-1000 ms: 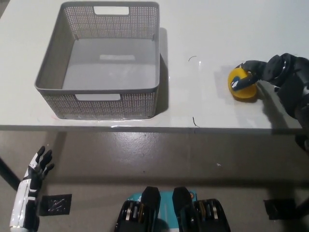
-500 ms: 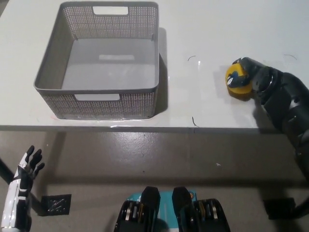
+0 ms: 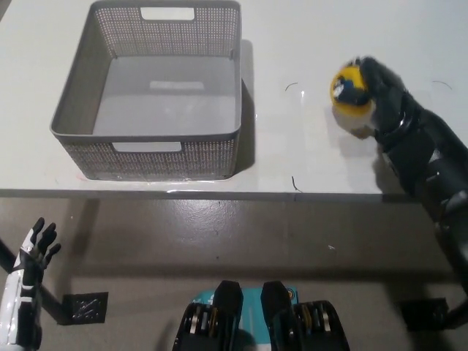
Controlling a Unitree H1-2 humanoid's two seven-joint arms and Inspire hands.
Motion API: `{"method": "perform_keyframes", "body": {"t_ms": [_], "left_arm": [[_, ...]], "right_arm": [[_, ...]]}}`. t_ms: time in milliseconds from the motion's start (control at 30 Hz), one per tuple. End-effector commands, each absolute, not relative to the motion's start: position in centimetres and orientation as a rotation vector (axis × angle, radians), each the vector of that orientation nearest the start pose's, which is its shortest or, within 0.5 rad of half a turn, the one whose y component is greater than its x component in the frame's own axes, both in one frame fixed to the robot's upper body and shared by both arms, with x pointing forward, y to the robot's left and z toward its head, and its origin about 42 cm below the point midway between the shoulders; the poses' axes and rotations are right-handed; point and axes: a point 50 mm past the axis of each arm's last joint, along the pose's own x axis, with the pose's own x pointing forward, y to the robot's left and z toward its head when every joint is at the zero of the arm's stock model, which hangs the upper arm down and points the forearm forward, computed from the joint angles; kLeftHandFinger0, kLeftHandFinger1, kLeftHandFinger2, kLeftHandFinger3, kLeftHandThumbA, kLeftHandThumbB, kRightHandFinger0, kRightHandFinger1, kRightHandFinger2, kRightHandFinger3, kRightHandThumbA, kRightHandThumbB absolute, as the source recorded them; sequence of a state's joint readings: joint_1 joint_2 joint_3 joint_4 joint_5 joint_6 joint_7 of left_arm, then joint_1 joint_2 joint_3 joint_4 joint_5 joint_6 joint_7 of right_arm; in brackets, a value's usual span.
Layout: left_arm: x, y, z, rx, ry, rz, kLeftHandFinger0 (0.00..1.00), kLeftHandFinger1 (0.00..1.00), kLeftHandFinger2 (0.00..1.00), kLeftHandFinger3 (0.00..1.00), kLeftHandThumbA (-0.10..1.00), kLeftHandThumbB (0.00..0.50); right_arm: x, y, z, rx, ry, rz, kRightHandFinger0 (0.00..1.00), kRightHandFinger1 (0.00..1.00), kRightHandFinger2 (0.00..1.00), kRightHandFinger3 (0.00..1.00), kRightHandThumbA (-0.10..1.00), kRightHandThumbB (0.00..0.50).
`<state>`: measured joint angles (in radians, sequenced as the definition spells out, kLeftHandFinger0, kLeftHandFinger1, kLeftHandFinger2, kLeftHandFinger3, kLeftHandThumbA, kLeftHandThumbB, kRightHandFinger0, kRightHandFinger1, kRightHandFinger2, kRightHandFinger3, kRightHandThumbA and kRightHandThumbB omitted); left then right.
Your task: Use the right hand to pick up a yellow duck toy and place it into a container on the left hand side
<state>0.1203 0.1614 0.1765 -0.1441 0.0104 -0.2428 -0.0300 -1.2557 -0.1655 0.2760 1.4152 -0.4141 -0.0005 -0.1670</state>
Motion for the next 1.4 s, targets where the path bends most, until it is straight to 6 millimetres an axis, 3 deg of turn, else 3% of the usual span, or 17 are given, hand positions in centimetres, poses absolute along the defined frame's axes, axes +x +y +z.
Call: {"method": "perform_keyframes", "body": {"t_ms": [0, 367, 433, 533, 633, 667, 700, 767, 867, 933, 1033, 1133, 1167, 1200, 1233, 1300, 1367], "left_arm": [[23.6, 31.5, 14.9, 0.229, -0.341, 0.143, 1.0, 1.0, 1.0, 1.0, 1.0, 0.0], [23.3, 31.8, 14.9, 0.245, -0.33, 0.146, 1.0, 1.0, 1.0, 1.0, 1.0, 0.0], [23.3, 31.9, 14.9, 0.246, -0.325, 0.143, 1.0, 1.0, 1.0, 1.0, 1.0, 0.0], [23.3, 31.7, 14.7, 0.246, -0.317, 0.129, 1.0, 1.0, 1.0, 1.0, 1.0, 0.0], [23.6, 31.5, 14.5, 0.25, -0.318, 0.107, 1.0, 1.0, 1.0, 1.0, 1.0, 0.0], [23.6, 31.4, 14.5, 0.246, -0.313, 0.108, 1.0, 1.0, 1.0, 1.0, 1.0, 0.0], [23.6, 31.3, 14.5, 0.244, -0.31, 0.107, 1.0, 1.0, 1.0, 1.0, 1.0, 0.0], [23.8, 31.1, 14.4, 0.252, -0.299, 0.1, 1.0, 1.0, 1.0, 1.0, 1.0, 0.0], [24.0, 30.9, 14.3, 0.274, -0.317, 0.093, 1.0, 1.0, 1.0, 1.0, 1.0, 0.0], [24.1, 30.7, 14.2, 0.3, -0.306, 0.094, 1.0, 1.0, 1.0, 1.0, 1.0, 0.0], [24.4, 30.4, 14.3, 0.308, -0.311, 0.08, 1.0, 1.0, 1.0, 1.0, 1.0, 0.0], [24.4, 30.2, 14.5, 0.31, -0.311, 0.077, 1.0, 1.0, 1.0, 1.0, 1.0, 0.0], [24.5, 30.2, 14.6, 0.307, -0.314, 0.074, 1.0, 1.0, 1.0, 1.0, 1.0, 0.003], [24.6, 30.2, 14.6, 0.306, -0.316, 0.072, 1.0, 1.0, 1.0, 1.0, 1.0, 0.007], [24.5, 30.1, 14.6, 0.302, -0.318, 0.068, 1.0, 1.0, 1.0, 1.0, 1.0, 0.011], [24.6, 30.1, 14.6, 0.305, -0.324, 0.062, 1.0, 1.0, 1.0, 1.0, 1.0, 0.012], [24.7, 30.0, 14.7, 0.302, -0.319, 0.061, 1.0, 1.0, 1.0, 1.0, 1.0, 0.023]], "right_arm": [[60.2, -15.3, 38.3, -0.827, -0.258, -0.073, 0.0, 0.35, 0.84, 0.9, -0.1, 0.211], [59.1, -9.8, 45.4, -0.73, -0.524, -0.03, 0.0, 0.4, 0.79, 0.89, -0.1, 0.188], [58.4, -7.1, 47.6, -0.731, -0.553, -0.017, 0.0, 0.31, 0.74, 0.79, -0.1, 0.201], [57.2, -3.6, 48.7, -0.688, -0.592, 0.029, 0.0, 0.32, 0.82, 0.87, -0.1, 0.196], [56.6, -1.5, 48.4, -0.679, -0.582, 0.052, 0.0, 0.32, 0.83, 0.93, -0.1, 0.191], [56.4, -0.6, 48.1, -0.657, -0.581, 0.089, 0.19, 0.37, 0.84, 0.9, -0.1, 0.185], [56.2, 0.3, 47.6, -0.656, -0.586, 0.108, 0.21, 0.34, 0.78, 0.82, -0.1, 0.191], [55.8, 1.6, 47.1, -0.655, -0.583, 0.116, 0.0, 0.3, 0.77, 0.79, -0.1, 0.211], [54.9, 4.3, 46.0, -0.624, -0.55, 0.189, 0.0, 0.3, 0.8, 0.82, -0.1, 0.209], [54.4, 5.6, 45.1, -0.644, -0.529, 0.217, 0.0, 0.41, 0.87, 0.9, -0.1, 0.189], [53.9, 6.7, 43.5, -0.673, -0.506, 0.243, 0.0, 0.39, 0.81, 0.71, -0.1, 0.22], [53.9, 6.9, 42.4, -0.683, -0.456, 0.247, 0.03, 0.49, 0.97, 0.91, -0.1, 0.229], [54.0, 6.8, 42.3, -0.697, -0.43, 0.245, 0.16, 0.59, 0.99, 1.0, -0.1, 0.24], [54.2, 6.8, 42.2, -0.746, -0.379, 0.276, 0.6, 1.0, 1.0, 1.0, 0.25, 0.255], [54.3, 6.7, 41.9, -0.812, -0.339, 0.308, 1.0, 1.0, 1.0, 1.0, 0.53, 0.352], [54.5, 6.2, 41.5, -0.85, -0.332, 0.318, 1.0, 1.0, 1.0, 1.0, 0.73, 0.47], [54.8, 5.6, 41.2, -0.853, -0.331, 0.324, 1.0, 1.0, 1.0, 1.0, 0.8, 0.5]]}}
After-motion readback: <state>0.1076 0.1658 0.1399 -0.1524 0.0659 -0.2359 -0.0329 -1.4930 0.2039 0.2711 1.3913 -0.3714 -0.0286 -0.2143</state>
